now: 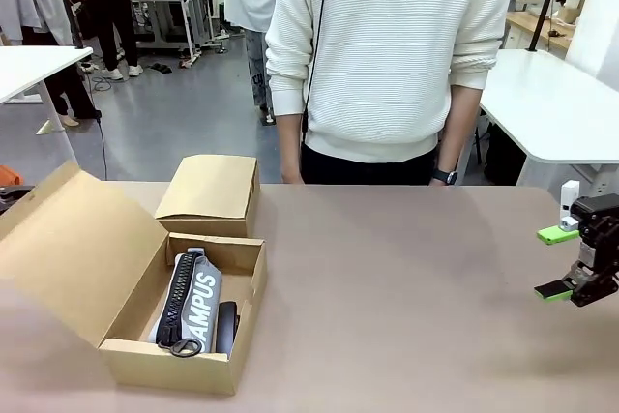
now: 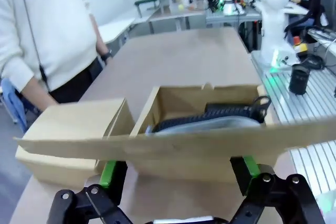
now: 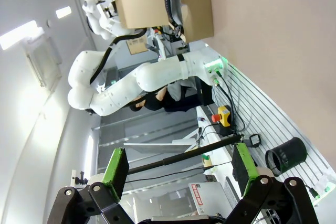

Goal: Place items inside the box.
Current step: Close the lid of the Mailer Box closest to the robot.

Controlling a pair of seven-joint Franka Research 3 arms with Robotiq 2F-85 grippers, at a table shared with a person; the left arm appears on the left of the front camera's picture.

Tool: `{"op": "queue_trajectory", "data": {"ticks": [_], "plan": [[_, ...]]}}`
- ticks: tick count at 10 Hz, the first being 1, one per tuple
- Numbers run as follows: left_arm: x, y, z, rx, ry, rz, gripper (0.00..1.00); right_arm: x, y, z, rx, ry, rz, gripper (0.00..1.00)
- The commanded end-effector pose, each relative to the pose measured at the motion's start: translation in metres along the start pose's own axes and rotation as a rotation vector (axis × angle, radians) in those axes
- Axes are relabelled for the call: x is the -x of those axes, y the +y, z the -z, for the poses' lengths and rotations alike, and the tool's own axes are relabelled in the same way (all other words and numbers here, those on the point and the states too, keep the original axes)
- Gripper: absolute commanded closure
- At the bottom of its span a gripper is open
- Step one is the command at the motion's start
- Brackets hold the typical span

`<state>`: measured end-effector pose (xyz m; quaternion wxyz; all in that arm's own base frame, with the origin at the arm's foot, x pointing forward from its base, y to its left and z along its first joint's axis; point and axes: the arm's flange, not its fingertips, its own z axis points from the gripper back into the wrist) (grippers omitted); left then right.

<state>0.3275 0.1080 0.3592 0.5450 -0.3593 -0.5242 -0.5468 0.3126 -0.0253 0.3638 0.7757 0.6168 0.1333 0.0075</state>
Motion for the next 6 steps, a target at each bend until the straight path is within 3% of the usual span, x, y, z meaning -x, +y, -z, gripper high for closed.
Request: {"op": "queue_trajectory", "data": {"ticks": [1, 3, 6], "plan": [[-0.022, -0.018, 0.034, 0.031, -0.053, 0.009, 0.0, 0.001, 0.005, 0.0, -0.005, 0.001, 0.02, 0.0], [-0.046, -0.04, 0.082, 0.116, -0.111, -0.083, 0.0, 0.001, 0.005, 0.0, -0.005, 0.001, 0.02, 0.0], [-0.052, -0.073, 0.15, 0.16, -0.097, -0.069, 0.0, 0.001, 0.005, 0.0, -0.005, 0.001, 0.02, 0.0]]}}
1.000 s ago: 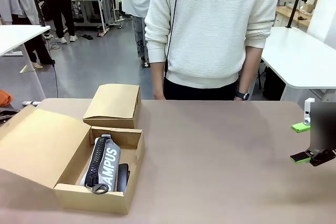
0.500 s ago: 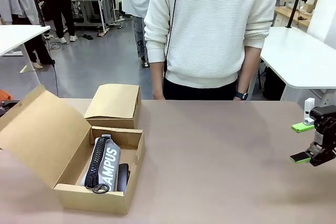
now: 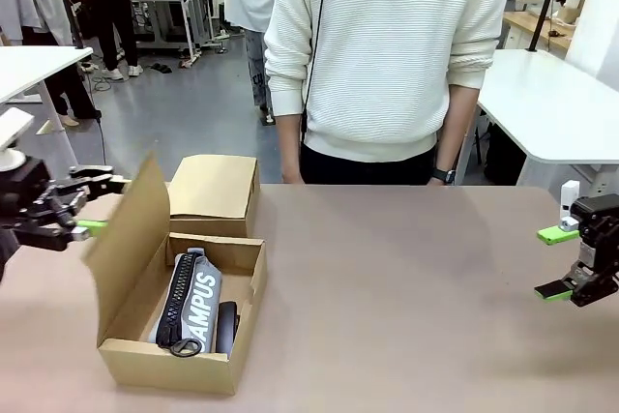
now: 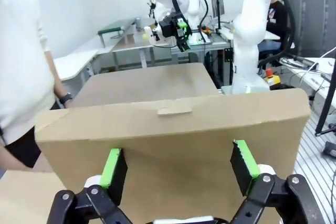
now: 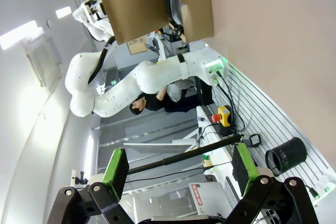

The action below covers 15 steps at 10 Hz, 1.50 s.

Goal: Place items inside the box.
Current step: Close the lid of the Mailer Box closest to the robot.

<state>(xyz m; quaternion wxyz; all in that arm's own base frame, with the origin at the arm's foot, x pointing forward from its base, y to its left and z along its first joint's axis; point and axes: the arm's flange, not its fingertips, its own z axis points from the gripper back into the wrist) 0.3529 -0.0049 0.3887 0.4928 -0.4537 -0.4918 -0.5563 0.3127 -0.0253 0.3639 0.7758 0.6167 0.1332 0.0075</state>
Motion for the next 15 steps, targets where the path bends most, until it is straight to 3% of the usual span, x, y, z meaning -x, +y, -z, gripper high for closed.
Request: {"op": "queue_trajectory", "data": {"ticks": [1, 4, 8, 12, 14, 15], "plan": [[0.024, -0.086, 0.078, 0.001, 0.047, -0.035, 0.0, 0.001, 0.005, 0.0, -0.005, 0.001, 0.02, 0.0], [0.074, -0.116, 0.113, 0.081, 0.218, -0.063, 0.0, 0.001, 0.005, 0.0, -0.005, 0.001, 0.02, 0.0], [0.097, -0.123, 0.111, 0.095, 0.379, 0.016, 0.0, 0.001, 0.005, 0.0, -0.005, 0.001, 0.02, 0.0], [0.063, -0.111, 0.093, 0.054, 0.287, -0.006, 0.0, 0.001, 0.005, 0.0, -0.005, 0.001, 0.02, 0.0], [0.019, -0.103, 0.061, 0.038, 0.199, -0.213, 0.0, 0.001, 0.005, 0.0, -0.005, 0.001, 0.02, 0.0], [0.005, -0.096, 0.044, 0.025, 0.091, -0.357, 0.0, 0.001, 0.005, 0.0, -0.005, 0.001, 0.02, 0.0]]}}
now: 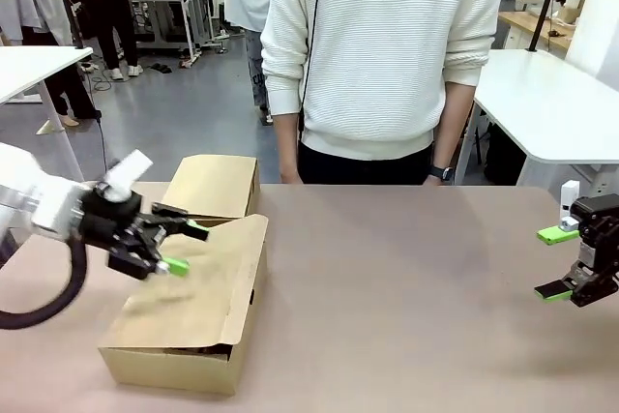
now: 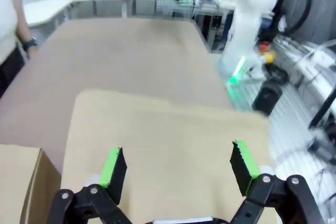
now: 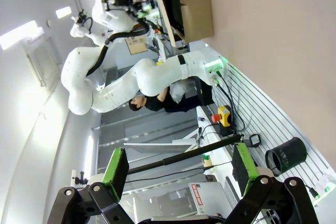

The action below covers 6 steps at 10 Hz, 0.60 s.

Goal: Place items inside the box.
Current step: Close the lid of the Mailer Box closest to the robot.

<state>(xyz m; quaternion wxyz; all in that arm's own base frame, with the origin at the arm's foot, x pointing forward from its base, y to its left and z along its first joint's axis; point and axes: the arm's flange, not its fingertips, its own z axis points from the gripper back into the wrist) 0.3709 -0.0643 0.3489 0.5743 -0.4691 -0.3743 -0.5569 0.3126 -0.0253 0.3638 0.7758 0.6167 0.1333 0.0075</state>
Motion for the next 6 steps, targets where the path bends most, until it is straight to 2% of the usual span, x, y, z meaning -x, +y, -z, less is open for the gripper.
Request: {"op": "queue_trajectory", "data": {"ticks": [1, 2, 3, 4, 5, 6], "plan": [[-0.009, -0.11, -0.034, -0.018, -0.159, -0.282, 0.0, 0.001, 0.005, 0.0, -0.005, 0.001, 0.02, 0.0], [-0.009, -0.099, -0.06, -0.043, -0.186, -0.421, 0.0, 0.001, 0.005, 0.0, -0.005, 0.001, 0.02, 0.0], [-0.005, -0.088, -0.088, -0.052, -0.254, -0.604, 0.0, 0.001, 0.005, 0.0, -0.005, 0.001, 0.02, 0.0], [0.01, -0.072, -0.115, -0.168, -0.339, -0.795, 0.0, 0.001, 0.005, 0.0, -0.005, 0.001, 0.02, 0.0], [0.034, -0.059, -0.137, -0.232, -0.388, -0.952, 0.0, 0.001, 0.005, 0.0, -0.005, 0.001, 0.02, 0.0], [0.061, -0.051, -0.151, -0.258, -0.372, -1.043, 0.0, 0.001, 0.005, 0.0, -0.005, 0.001, 0.02, 0.0]]}}
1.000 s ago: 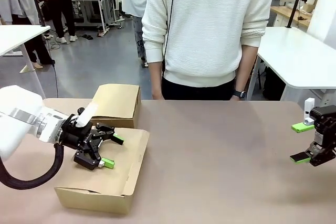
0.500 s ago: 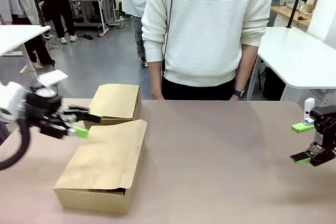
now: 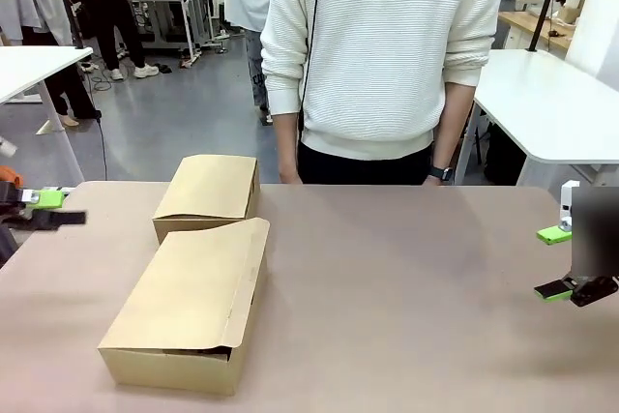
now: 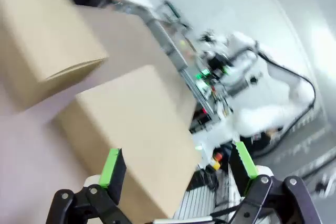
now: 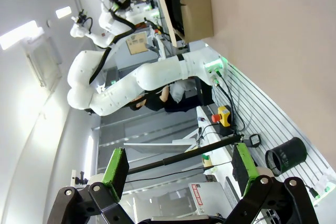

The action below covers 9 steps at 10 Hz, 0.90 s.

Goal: Place items inside the box.
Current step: Close the lid of the Mailer Box closest to the robot.

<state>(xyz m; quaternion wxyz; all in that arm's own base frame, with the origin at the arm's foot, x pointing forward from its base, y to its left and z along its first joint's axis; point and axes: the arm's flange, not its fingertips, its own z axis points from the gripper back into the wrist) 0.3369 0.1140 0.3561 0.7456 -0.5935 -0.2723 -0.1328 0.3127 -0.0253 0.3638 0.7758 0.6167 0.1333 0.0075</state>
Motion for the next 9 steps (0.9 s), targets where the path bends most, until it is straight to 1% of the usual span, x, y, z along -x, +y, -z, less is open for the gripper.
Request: {"op": "queue_trajectory", "data": {"ticks": [1, 2, 9], "plan": [[0.024, 0.026, 0.004, -0.053, -0.041, -0.182, 0.0, 0.002, 0.005, 0.0, -0.005, 0.001, 0.02, 0.0], [0.0, 0.0, 0.0, 0.0, 0.0, 0.0, 0.0, 0.002, 0.005, 0.0, -0.005, 0.001, 0.02, 0.0], [0.0, 0.0, 0.0, 0.0, 0.0, 0.0, 0.0, 0.002, 0.005, 0.0, -0.005, 0.001, 0.02, 0.0]]}}
